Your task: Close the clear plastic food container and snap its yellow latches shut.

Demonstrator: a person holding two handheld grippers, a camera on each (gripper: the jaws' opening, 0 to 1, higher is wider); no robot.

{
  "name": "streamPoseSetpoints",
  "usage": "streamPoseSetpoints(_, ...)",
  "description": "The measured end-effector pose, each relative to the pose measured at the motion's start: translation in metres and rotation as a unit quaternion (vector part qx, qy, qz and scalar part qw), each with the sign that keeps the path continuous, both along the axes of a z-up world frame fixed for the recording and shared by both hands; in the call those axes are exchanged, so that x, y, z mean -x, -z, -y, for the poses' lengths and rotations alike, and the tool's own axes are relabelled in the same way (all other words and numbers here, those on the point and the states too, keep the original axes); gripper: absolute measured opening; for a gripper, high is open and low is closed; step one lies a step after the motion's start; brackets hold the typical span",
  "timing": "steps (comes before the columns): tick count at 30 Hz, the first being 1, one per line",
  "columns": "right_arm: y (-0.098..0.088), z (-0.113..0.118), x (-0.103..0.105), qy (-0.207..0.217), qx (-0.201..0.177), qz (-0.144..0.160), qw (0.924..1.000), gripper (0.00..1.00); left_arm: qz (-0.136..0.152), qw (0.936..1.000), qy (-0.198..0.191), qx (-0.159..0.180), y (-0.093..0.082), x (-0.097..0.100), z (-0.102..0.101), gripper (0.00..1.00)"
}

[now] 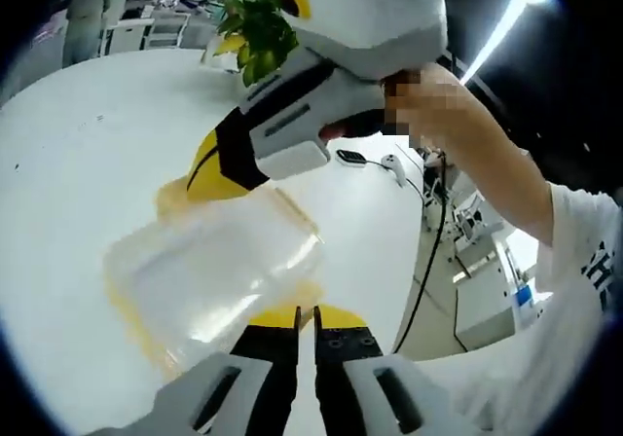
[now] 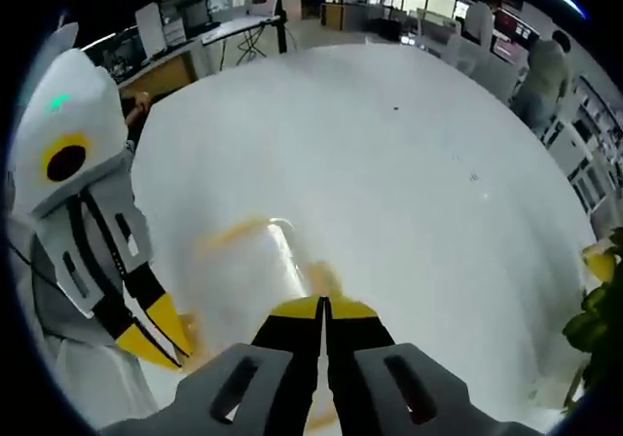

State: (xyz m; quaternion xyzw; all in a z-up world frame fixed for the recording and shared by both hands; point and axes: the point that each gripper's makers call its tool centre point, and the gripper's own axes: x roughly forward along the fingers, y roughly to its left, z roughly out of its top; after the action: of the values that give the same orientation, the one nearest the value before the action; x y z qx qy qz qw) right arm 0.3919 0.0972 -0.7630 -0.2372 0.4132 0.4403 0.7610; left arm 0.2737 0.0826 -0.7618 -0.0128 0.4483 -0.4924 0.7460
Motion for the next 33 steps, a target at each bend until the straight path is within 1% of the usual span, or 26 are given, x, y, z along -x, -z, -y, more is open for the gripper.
streamPoseSetpoints(3, 0.004, 0.0, -0.01, 0.012, -0.003, 0.0, 0.9999, 0.0, -0.006, 1.0, 0.004, -0.003, 0.005, 0.004, -0.001, 0.0)
streamPoseSetpoints(5, 0.012, 0.001, -0.015, 0.02, 0.003, -0.007, 0.9998, 0.0, -0.012, 0.9999, 0.006, -0.006, 0.009, 0.007, -0.002, 0.0)
streamPoseSetpoints(8, 0.023, 0.005, -0.018, 0.027, 0.012, -0.021, 0.9993, 0.0, -0.011, 0.9998, 0.01, -0.012, 0.011, 0.008, -0.003, 0.0)
streamPoseSetpoints(10, 0.025, 0.006, -0.023, 0.032, 0.011, -0.02, 0.9992, 0.0, -0.01, 0.9998, 0.009, -0.015, 0.013, 0.008, -0.005, 0.0)
streamPoseSetpoints(13, 0.027, 0.007, -0.023, 0.035, 0.009, -0.031, 0.9989, 0.0, -0.011, 0.9998, 0.007, -0.015, 0.017, 0.008, -0.006, 0.0)
streamPoseSetpoints(15, 0.028, 0.009, -0.024, 0.035, 0.014, -0.031, 0.9988, 0.0, -0.016, 0.9997, 0.006, -0.018, 0.022, 0.009, -0.006, 0.0)
streamPoseSetpoints(18, 0.028, 0.01, -0.024, 0.035, 0.014, -0.031, 0.9988, 0.0, -0.011, 0.9993, 0.012, -0.033, 0.031, 0.009, -0.007, 0.0)
streamPoseSetpoints(20, 0.028, 0.01, -0.024, 0.035, 0.013, -0.031, 0.9988, 0.0, -0.014, 0.9993, 0.014, -0.032, 0.032, 0.011, -0.005, 0.0)
streamPoseSetpoints(22, 0.028, 0.01, -0.023, 0.034, 0.013, -0.03, 0.9989, 0.0, -0.008, 0.9993, 0.016, -0.033, 0.031, 0.012, -0.004, 0.0)
streamPoseSetpoints(23, 0.028, 0.01, -0.023, 0.033, 0.013, -0.029, 0.9989, 0.0, -0.002, 0.9993, 0.019, -0.033, 0.03, 0.013, -0.003, 0.0)
streamPoseSetpoints(25, 0.027, 0.011, -0.022, 0.031, 0.013, -0.029, 0.999, 0.0, 0.016, 0.9988, 0.039, -0.027, 0.021, 0.015, -0.001, 0.0)
streamPoseSetpoints(26, 0.025, 0.012, -0.022, 0.03, 0.013, -0.028, 0.9991, 0.0, 0.02, 0.9986, 0.044, -0.022, 0.016, 0.016, 0.0, 0.0)
streamPoseSetpoints(28, 0.022, 0.014, -0.021, 0.027, 0.012, -0.027, 0.9992, 0.01, 0.054, 0.9973, 0.049, -0.006, 0.001, 0.01, 0.003, 0.03)
streamPoseSetpoints(29, 0.02, 0.014, -0.021, 0.026, 0.01, -0.026, 0.9993, 0.01, 0.078, 0.9958, 0.047, -0.008, -0.005, 0.004, 0.002, 0.08)
streamPoseSetpoints(30, 0.017, 0.013, -0.021, 0.026, 0.006, -0.025, 0.9993, 0.01, 0.097, 0.9939, 0.052, -0.009, -0.008, 0.001, 0.001, 0.13)
streamPoseSetpoints(31, 0.015, 0.013, -0.021, 0.026, 0.005, -0.024, 0.9994, 0.02, 0.121, 0.9912, 0.054, -0.007, -0.011, -0.004, 0.002, 0.16)
streamPoseSetpoints(32, 0.014, 0.013, -0.021, 0.024, 0.004, -0.023, 0.9994, 0.02, 0.151, 0.9868, 0.057, -0.01, -0.014, -0.009, 0.001, 0.16)
streamPoseSetpoints(33, 0.012, 0.012, -0.02, 0.021, 0.005, -0.024, 0.9995, 0.03, 0.163, 0.985, 0.055, -0.014, -0.014, -0.012, 0.0, 0.16)
